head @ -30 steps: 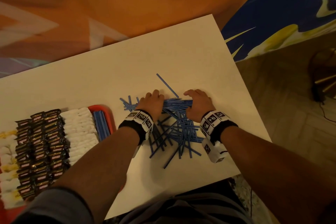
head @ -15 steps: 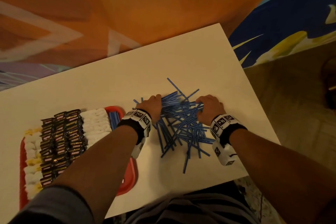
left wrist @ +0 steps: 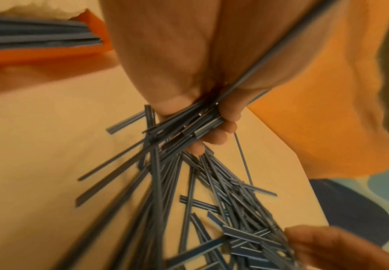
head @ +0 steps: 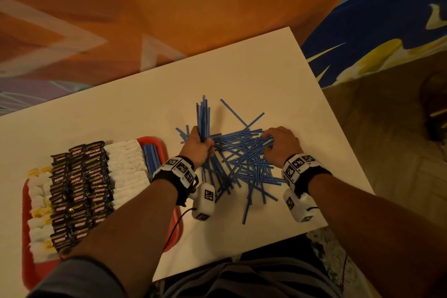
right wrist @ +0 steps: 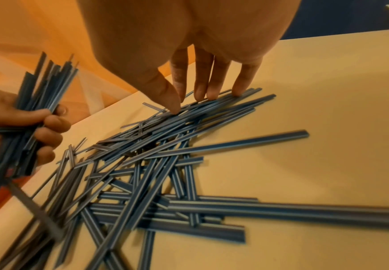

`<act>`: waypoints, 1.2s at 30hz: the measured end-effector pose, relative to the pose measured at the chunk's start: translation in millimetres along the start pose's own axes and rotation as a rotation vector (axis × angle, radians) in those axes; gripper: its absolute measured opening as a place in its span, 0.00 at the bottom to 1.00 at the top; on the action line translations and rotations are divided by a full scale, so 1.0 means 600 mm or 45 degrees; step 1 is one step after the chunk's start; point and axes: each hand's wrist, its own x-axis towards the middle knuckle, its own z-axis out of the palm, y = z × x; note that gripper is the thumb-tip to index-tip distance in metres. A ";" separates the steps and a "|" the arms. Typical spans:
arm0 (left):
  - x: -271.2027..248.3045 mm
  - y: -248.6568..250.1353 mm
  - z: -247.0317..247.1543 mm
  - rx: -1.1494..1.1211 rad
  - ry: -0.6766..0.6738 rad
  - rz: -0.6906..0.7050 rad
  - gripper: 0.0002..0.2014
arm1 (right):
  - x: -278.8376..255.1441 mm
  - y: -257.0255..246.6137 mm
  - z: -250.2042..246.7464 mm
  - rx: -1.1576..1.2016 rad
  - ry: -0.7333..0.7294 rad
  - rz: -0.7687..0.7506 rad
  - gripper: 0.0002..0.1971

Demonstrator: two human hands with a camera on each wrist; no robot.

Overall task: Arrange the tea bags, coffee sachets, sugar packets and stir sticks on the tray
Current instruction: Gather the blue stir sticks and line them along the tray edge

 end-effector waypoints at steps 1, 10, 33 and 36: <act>-0.001 -0.002 0.004 -0.041 0.048 0.016 0.07 | -0.003 0.000 0.001 0.005 0.005 -0.005 0.17; 0.004 0.000 0.027 -0.532 0.301 -0.092 0.10 | -0.019 -0.087 0.000 0.352 -0.137 -0.149 0.14; 0.001 0.039 -0.020 -1.473 0.360 -0.281 0.12 | -0.044 -0.128 -0.030 -0.014 -0.634 -0.300 0.15; 0.007 0.038 -0.023 -1.534 0.405 -0.336 0.13 | -0.052 -0.116 -0.041 -0.006 -0.593 -0.298 0.14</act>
